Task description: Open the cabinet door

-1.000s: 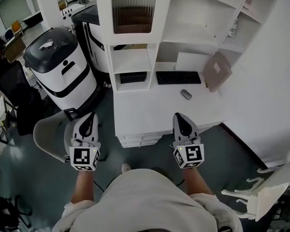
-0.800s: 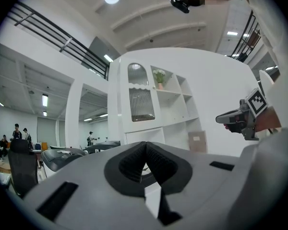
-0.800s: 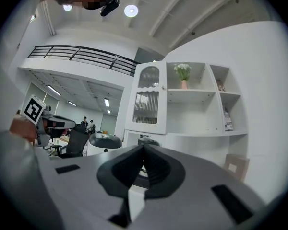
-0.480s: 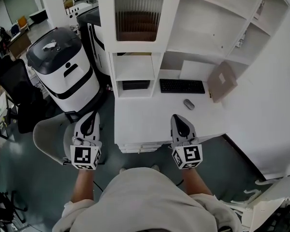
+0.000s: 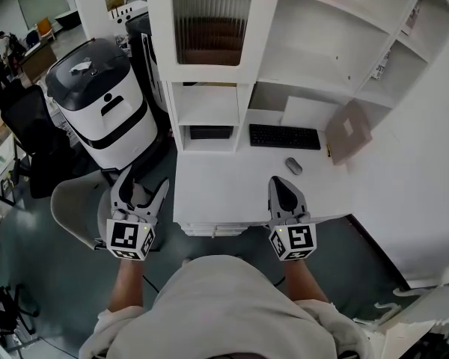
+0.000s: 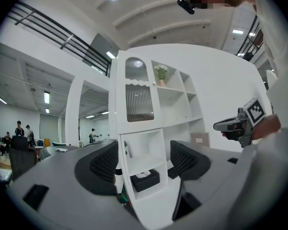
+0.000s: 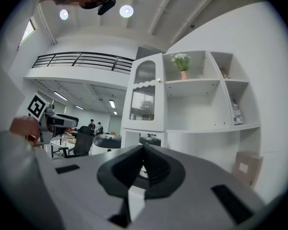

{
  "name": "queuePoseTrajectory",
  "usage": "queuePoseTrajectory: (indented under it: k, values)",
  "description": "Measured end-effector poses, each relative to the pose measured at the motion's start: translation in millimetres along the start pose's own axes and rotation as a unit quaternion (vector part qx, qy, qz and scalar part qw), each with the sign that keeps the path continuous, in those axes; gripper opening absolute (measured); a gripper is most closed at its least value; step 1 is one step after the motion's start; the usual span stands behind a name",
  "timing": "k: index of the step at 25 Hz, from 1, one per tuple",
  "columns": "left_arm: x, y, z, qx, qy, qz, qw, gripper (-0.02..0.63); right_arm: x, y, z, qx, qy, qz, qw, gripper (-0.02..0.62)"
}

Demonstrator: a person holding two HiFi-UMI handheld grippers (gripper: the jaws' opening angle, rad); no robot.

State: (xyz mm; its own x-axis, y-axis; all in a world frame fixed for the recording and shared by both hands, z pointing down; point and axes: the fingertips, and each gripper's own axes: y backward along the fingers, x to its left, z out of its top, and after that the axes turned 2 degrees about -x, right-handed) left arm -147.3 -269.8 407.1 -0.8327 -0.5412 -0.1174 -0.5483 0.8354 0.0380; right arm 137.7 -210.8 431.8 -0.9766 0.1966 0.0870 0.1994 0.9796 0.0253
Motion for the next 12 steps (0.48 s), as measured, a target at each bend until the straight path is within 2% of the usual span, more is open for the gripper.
queuePoseTrajectory:
  k: [6,12]
  values:
    - [-7.3,-17.6,18.4,-0.006,-0.034,-0.008,0.9994,0.325,-13.4,5.1,-1.7,-0.002,-0.004,-0.004,1.0,0.003]
    - [-16.6,-52.1,55.9,-0.033,-0.074,-0.025,0.9964,0.311,-33.2,16.6,-4.1,-0.002,-0.006,-0.019,1.0,0.003]
